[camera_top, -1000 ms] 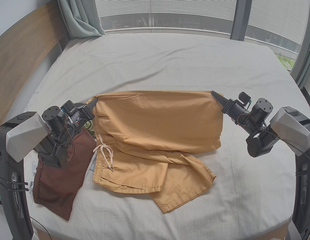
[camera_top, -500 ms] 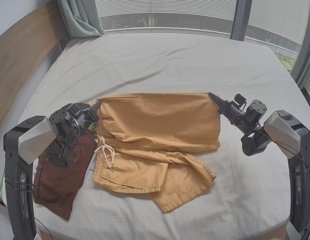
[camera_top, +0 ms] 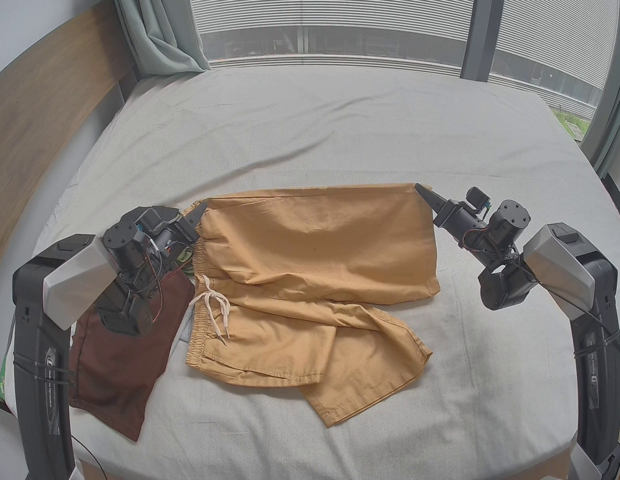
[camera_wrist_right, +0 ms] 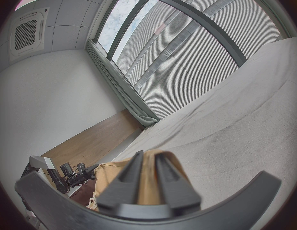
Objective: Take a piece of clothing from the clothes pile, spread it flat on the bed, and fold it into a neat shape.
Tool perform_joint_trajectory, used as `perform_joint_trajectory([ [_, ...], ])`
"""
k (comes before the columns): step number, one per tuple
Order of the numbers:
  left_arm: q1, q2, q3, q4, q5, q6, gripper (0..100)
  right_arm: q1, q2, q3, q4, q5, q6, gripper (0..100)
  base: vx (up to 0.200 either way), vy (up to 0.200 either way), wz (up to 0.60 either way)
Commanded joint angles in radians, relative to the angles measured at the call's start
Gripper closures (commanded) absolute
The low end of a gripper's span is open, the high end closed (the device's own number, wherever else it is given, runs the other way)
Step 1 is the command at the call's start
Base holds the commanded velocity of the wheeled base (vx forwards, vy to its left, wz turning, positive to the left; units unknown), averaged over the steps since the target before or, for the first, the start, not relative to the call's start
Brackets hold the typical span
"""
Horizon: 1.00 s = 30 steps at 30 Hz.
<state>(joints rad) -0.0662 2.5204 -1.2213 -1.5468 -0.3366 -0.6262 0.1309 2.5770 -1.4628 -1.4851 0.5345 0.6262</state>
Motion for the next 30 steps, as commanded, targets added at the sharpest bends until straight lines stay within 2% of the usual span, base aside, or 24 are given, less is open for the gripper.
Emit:
perform_joint_trajectory([
  [1,-0.001,-0.003,0.002,0.002,-0.002,-0.023,0,0.000,0.006,-0.033,0.005,-0.001,0.000,0,0.000,0.000,0.00],
  [4,-0.015,-0.015,0.014,0.013,0.004,-0.083,0,-0.010,0.012,-0.027,0.011,-0.014,0.000,0,0.000,0.000,0.00],
  [10,-0.018,-0.058,0.100,0.034,0.004,-0.084,0,-0.013,-0.020,0.061,-0.006,-0.014,-0.005,0,0.000,0.000,0.00],
  [17,-0.011,-0.127,0.226,0.024,-0.004,-0.083,0,0.003,-0.121,0.283,-0.058,-0.018,-0.026,0,0.000,0.000,0.00],
  [21,-0.007,-0.175,0.339,0.002,-0.035,-0.069,0,0.016,-0.178,0.386,-0.060,-0.018,-0.060,0,0.000,0.000,0.00],
  [24,-0.004,-0.219,0.424,-0.001,-0.079,-0.024,0,0.026,-0.215,0.427,-0.060,-0.019,-0.062,0,0.000,0.000,0.00],
  [30,-0.003,-0.288,0.520,-0.001,-0.088,0.020,0,0.026,-0.285,0.513,-0.060,-0.019,-0.063,0,0.000,0.000,0.00],
])
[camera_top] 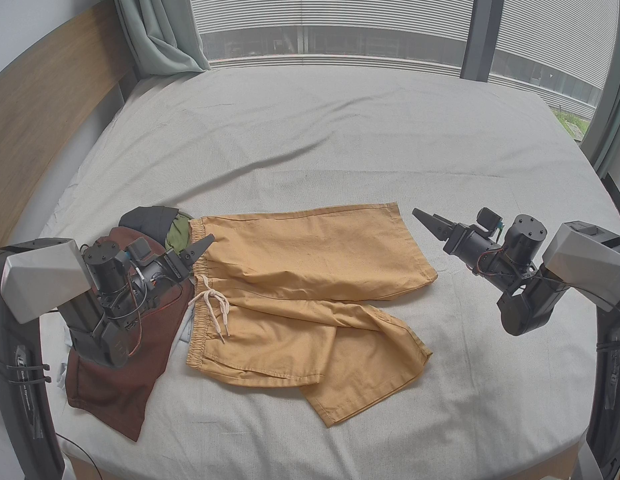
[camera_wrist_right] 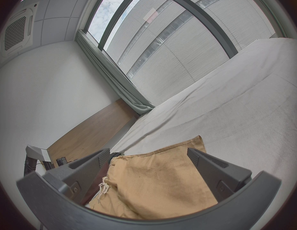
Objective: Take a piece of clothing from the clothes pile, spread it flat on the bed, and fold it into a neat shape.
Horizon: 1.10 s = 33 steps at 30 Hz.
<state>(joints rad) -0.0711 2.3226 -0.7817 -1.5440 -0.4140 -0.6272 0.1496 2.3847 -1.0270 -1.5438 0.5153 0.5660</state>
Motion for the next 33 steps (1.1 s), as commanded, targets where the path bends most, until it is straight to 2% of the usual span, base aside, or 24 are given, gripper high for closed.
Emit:
perform_joint_trajectory([
  [1,0.002,-0.123,0.113,-0.004,-0.011,0.021,0,0.008,-0.130,0.133,0.001,0.000,-0.006,0,0.000,0.000,0.00],
  [6,0.002,-0.187,0.179,-0.004,-0.015,0.023,0,0.022,-0.206,0.255,-0.001,0.000,-0.008,0,0.000,0.000,0.00],
  [9,0.004,-0.267,0.240,-0.002,-0.055,0.023,0,0.033,-0.285,0.363,0.001,0.000,-0.054,0,0.000,0.000,0.00],
  [15,0.019,-0.359,0.345,-0.004,-0.158,0.029,0,0.070,-0.401,0.452,0.002,-0.001,-0.061,0,0.000,0.000,0.00],
  [20,0.037,-0.408,0.398,-0.004,-0.235,0.095,0,0.077,-0.450,0.532,0.002,-0.001,-0.060,0,0.000,0.000,0.00],
  [21,0.054,-0.431,0.424,-0.002,-0.287,0.123,0,0.077,-0.463,0.576,0.002,0.002,-0.058,0,0.000,0.000,0.00],
  [23,0.054,-0.434,0.444,-0.002,-0.315,0.138,0,0.079,-0.463,0.598,0.002,0.009,-0.058,0,0.000,0.000,0.00],
  [33,0.047,-0.410,0.480,-0.002,-0.324,0.307,0,0.077,-0.417,0.611,0.002,0.008,-0.061,0,0.000,0.000,0.00],
])
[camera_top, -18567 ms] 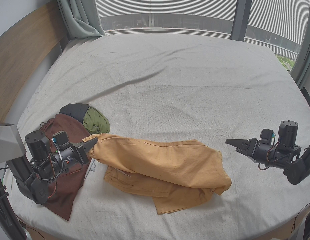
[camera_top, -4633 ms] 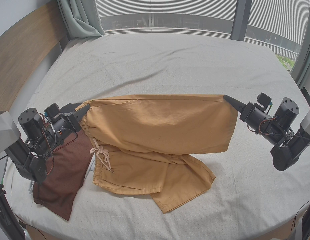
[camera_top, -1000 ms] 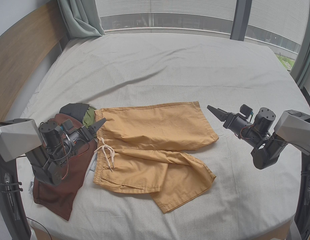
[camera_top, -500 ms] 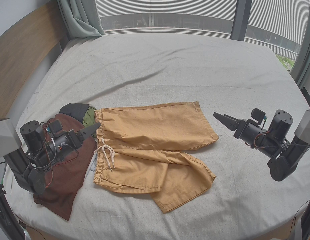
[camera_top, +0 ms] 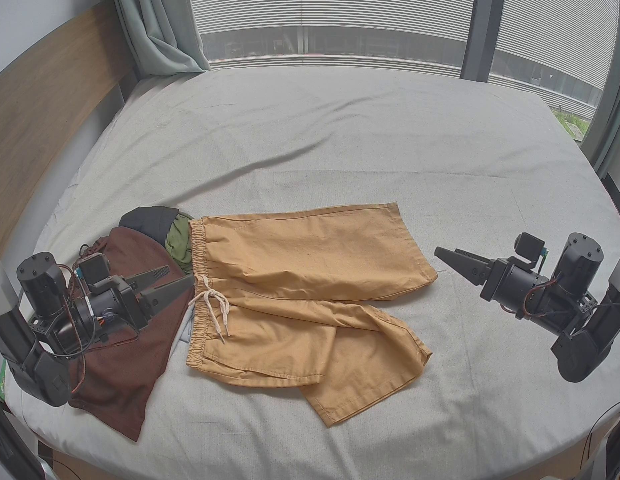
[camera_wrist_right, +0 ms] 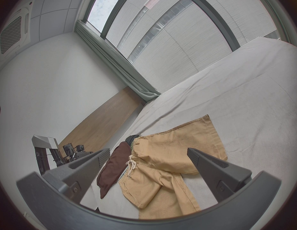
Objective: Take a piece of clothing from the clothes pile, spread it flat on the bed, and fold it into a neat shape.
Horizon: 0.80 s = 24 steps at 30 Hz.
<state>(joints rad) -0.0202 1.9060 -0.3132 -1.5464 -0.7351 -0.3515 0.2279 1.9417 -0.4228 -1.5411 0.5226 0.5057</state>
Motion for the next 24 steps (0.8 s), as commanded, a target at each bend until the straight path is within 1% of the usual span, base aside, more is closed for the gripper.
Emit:
perform_joint_trajectory([
  [1,-0.006,0.005,0.017,0.000,-0.003,0.039,0,-0.001,0.031,0.009,-0.001,0.001,0.000,0,0.000,0.000,0.00],
  [9,-0.010,0.036,0.049,0.000,-0.001,0.057,0,-0.004,0.080,0.015,-0.001,-0.001,-0.004,0,0.000,0.000,0.00],
  [13,-0.023,0.058,0.052,0.000,-0.003,0.091,0,-0.004,0.111,0.022,-0.001,0.001,-0.001,0,0.000,0.000,0.00],
  [24,-0.015,0.091,0.054,0.000,-0.001,0.094,0,-0.009,0.184,0.045,-0.001,-0.001,-0.003,0,0.000,0.000,0.00],
])
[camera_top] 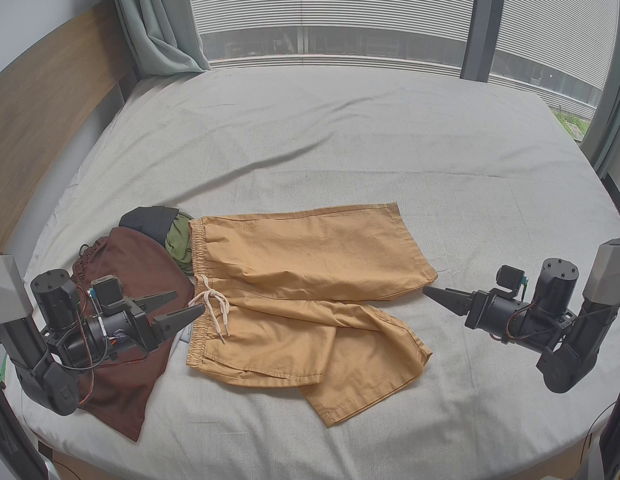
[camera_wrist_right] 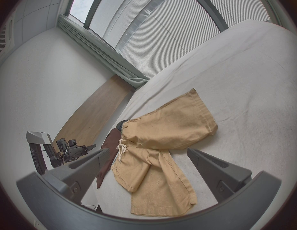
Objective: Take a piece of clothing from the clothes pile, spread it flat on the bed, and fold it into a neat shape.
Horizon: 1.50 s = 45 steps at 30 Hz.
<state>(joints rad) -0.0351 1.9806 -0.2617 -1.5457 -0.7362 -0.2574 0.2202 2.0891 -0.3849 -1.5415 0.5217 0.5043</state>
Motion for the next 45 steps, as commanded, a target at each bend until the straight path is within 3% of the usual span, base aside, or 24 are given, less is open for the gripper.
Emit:
perform_joint_trajectory([
  [1,0.000,0.017,0.002,-0.001,0.000,0.000,0,-0.002,0.042,0.008,0.000,0.000,-0.003,0,0.000,0.000,0.00],
  [27,-0.009,0.020,0.002,-0.001,0.000,0.000,0,-0.004,0.218,0.052,0.000,0.011,-0.032,0,0.000,0.000,0.00],
  [45,-0.009,0.015,0.002,-0.001,0.000,0.001,0,0.065,0.293,0.057,-0.002,0.008,-0.055,0,0.000,0.000,0.00],
])
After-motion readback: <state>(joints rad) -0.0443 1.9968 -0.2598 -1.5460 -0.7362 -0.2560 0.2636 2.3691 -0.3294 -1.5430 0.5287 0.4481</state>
